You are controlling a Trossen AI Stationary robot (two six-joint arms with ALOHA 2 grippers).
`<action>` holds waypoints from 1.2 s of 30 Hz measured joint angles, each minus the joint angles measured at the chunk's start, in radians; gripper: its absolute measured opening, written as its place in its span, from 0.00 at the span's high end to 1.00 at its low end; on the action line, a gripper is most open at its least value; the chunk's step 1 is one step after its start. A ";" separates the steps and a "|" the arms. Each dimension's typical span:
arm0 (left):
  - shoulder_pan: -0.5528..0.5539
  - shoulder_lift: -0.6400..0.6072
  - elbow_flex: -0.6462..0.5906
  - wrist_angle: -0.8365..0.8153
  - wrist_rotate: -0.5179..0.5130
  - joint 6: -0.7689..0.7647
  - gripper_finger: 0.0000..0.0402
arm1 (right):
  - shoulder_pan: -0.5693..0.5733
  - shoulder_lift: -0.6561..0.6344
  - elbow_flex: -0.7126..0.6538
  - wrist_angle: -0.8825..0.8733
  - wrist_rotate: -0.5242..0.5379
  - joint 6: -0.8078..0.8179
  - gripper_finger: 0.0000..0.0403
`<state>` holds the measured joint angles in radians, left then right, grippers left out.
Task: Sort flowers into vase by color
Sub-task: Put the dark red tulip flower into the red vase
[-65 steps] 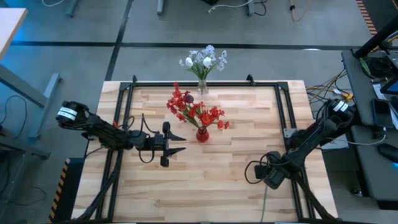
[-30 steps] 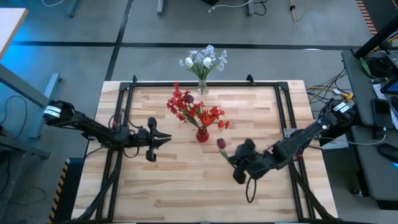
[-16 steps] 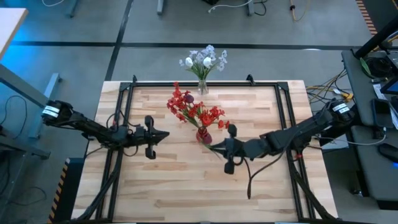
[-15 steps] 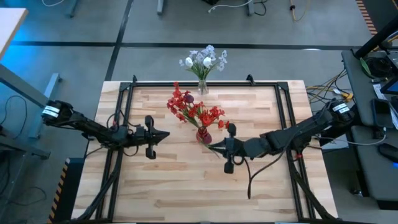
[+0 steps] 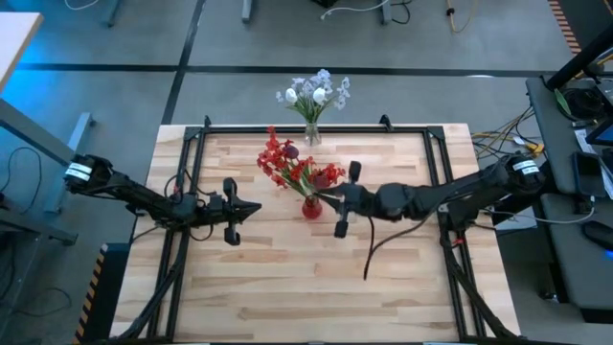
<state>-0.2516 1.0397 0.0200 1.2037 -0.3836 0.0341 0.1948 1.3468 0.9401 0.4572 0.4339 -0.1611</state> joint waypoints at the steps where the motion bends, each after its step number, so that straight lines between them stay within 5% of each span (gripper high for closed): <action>1: 0.000 0.000 0.000 0.000 0.000 0.000 1.00 | -0.005 0.000 0.000 0.022 -0.017 -0.016 0.96; 36: 0.000 0.000 -0.001 0.000 0.000 0.002 1.00 | -0.052 0.203 0.000 0.176 -0.005 -0.077 0.97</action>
<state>-0.2516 1.0401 0.0193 1.2034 -0.3836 0.0359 0.1432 1.5498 0.9405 0.6334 0.4285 -0.2384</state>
